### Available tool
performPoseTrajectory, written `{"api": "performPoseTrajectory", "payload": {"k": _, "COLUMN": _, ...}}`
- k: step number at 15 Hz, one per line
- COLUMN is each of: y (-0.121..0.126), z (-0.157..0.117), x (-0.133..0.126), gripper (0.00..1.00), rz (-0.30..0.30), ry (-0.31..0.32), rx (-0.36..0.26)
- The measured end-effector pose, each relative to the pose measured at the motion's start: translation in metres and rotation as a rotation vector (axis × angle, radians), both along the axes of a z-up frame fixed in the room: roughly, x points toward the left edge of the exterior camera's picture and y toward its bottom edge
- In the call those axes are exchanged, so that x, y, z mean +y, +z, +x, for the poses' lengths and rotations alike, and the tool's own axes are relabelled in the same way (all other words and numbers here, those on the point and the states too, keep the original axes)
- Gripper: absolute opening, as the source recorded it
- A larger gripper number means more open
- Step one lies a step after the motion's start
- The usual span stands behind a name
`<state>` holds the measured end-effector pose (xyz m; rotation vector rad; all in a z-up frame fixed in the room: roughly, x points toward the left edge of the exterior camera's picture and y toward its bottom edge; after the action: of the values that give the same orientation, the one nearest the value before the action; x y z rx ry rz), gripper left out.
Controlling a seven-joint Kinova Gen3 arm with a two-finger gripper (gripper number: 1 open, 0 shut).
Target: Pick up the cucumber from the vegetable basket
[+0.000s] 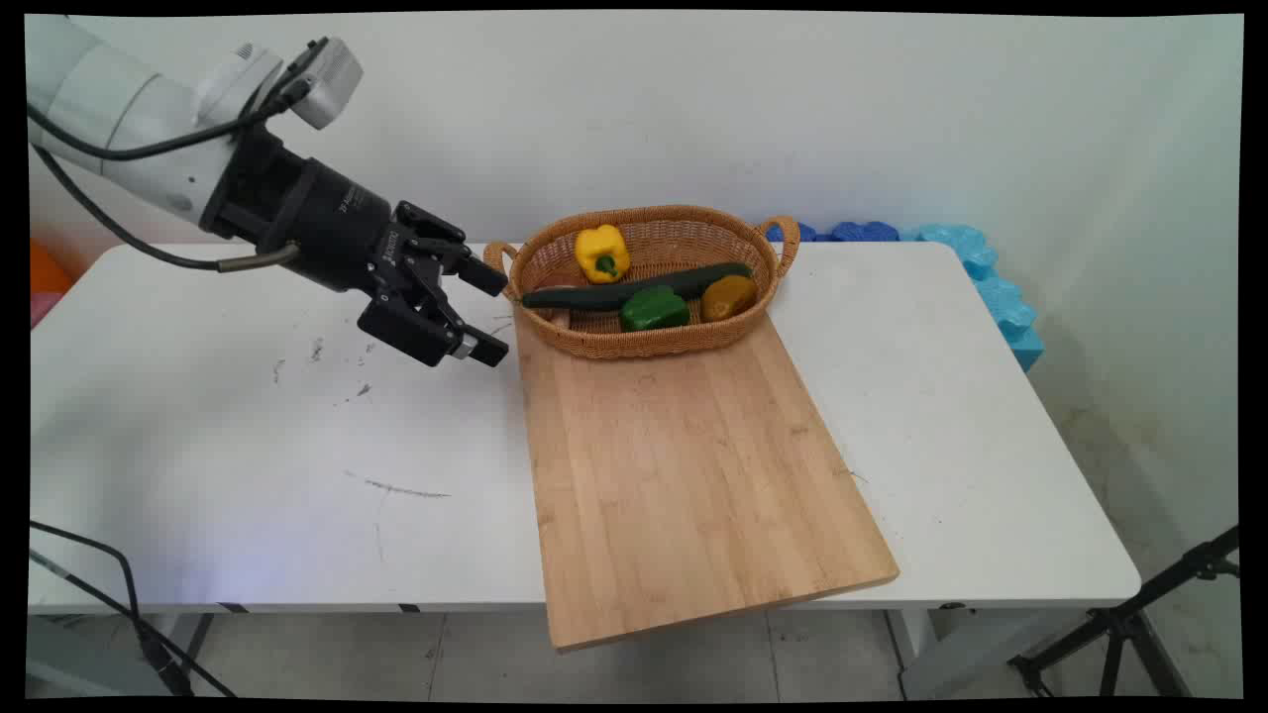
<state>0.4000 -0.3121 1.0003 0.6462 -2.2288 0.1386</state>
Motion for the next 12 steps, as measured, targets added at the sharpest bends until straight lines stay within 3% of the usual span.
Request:
{"api": "performPoseTrajectory", "payload": {"k": 6, "y": -0.002, "z": -0.004, "x": -0.008, "gripper": 1.0, "rz": 0.021, "ry": 0.012, "rx": -0.023}}
{"api": "performPoseTrajectory", "payload": {"k": 12, "y": 0.003, "z": -0.021, "x": -0.04, "gripper": 1.0, "rz": 0.054, "ry": 0.05, "rx": -0.073}}
